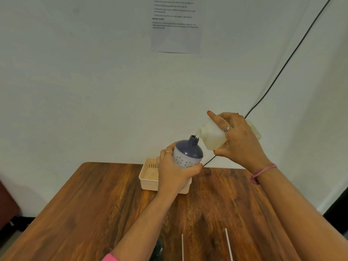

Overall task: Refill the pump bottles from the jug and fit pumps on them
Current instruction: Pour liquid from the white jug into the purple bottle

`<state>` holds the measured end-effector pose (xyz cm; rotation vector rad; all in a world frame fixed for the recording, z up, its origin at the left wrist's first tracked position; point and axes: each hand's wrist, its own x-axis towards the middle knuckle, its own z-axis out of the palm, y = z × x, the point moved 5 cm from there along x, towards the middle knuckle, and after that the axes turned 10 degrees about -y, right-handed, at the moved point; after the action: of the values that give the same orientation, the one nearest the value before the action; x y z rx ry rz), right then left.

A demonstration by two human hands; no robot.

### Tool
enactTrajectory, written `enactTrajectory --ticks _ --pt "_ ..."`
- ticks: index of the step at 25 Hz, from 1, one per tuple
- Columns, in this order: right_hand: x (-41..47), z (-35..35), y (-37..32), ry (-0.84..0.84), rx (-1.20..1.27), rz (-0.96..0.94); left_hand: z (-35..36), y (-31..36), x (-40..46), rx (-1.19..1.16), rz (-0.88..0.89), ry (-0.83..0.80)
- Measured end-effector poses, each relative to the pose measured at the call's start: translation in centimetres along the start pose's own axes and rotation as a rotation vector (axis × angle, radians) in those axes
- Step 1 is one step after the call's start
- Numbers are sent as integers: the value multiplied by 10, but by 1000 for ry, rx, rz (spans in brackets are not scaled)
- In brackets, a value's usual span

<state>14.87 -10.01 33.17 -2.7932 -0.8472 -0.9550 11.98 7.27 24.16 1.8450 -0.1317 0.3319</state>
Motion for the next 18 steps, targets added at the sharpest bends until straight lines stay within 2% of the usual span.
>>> enactTrajectory --ticks 18 --pt "1 5 1 -6 -29 -17 2 -3 1 18 -6 -5"
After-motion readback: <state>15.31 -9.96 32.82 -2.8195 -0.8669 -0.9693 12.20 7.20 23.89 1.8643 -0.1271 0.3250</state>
